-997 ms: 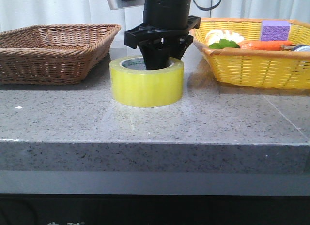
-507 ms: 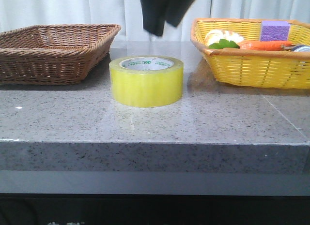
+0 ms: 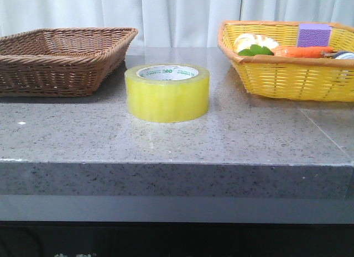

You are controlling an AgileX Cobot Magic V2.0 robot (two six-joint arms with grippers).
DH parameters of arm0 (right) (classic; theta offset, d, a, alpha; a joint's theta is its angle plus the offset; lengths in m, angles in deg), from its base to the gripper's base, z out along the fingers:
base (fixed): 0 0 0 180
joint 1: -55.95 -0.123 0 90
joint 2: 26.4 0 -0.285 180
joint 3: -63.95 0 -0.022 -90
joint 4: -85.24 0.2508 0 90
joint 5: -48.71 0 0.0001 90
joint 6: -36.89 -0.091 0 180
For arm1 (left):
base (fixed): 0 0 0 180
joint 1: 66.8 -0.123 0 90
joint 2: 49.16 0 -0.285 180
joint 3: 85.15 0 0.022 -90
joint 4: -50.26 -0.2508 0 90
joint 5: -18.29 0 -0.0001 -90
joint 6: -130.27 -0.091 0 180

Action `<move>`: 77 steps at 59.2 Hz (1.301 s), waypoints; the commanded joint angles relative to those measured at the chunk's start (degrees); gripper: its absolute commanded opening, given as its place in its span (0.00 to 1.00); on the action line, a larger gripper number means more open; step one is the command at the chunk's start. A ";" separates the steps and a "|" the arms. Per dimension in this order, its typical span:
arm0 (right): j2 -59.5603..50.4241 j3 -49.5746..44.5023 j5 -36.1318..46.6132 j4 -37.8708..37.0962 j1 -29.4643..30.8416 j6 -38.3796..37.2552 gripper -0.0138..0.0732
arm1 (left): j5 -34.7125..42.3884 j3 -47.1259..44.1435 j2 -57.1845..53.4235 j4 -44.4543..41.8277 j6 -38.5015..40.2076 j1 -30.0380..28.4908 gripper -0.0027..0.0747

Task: Transfer tape with both arms
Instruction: 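Open the right gripper and withdraw it upward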

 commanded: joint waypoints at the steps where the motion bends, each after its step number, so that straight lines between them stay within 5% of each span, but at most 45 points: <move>1: -7.95 -5.69 8.64 1.09 0.21 0.13 0.67 | 4.32 1.96 0.40 1.20 0.27 0.49 0.74; 18: -28.03 -29.47 23.73 1.16 0.21 0.20 0.67 | 4.43 1.96 0.40 1.20 0.27 0.49 0.74; 34: -40.48 -41.68 24.60 2.62 0.21 0.20 0.67 | 4.69 1.96 0.40 1.20 0.27 0.49 0.74; 58: -42.33 -42.92 24.51 2.80 0.21 0.20 0.67 | 6.53 3.97 6.91 1.03 -6.52 0.49 0.74; 77: -42.33 -42.92 24.51 2.80 0.21 0.20 0.67 | -1.36 13.94 23.58 5.53 -27.52 0.49 0.74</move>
